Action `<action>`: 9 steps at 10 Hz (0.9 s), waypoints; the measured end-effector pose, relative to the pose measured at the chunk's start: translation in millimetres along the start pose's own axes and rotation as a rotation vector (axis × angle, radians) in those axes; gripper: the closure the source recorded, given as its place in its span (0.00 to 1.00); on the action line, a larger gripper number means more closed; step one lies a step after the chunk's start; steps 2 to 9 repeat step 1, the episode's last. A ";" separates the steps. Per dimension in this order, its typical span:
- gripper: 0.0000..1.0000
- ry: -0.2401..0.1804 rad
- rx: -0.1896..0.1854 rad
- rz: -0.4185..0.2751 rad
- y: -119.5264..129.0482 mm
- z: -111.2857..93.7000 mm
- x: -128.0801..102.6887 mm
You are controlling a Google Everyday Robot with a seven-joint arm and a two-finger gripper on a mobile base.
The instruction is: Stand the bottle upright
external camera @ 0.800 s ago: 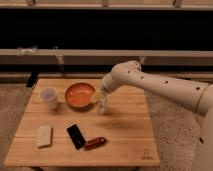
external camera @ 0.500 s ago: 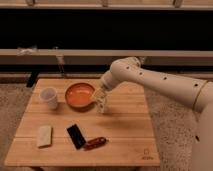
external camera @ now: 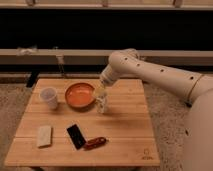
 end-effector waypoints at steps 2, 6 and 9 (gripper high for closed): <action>0.20 0.001 0.002 0.003 -1.3 -0.8 2.0; 0.20 0.001 0.002 0.003 -1.3 -0.8 2.0; 0.20 0.001 0.002 0.003 -1.3 -0.8 2.0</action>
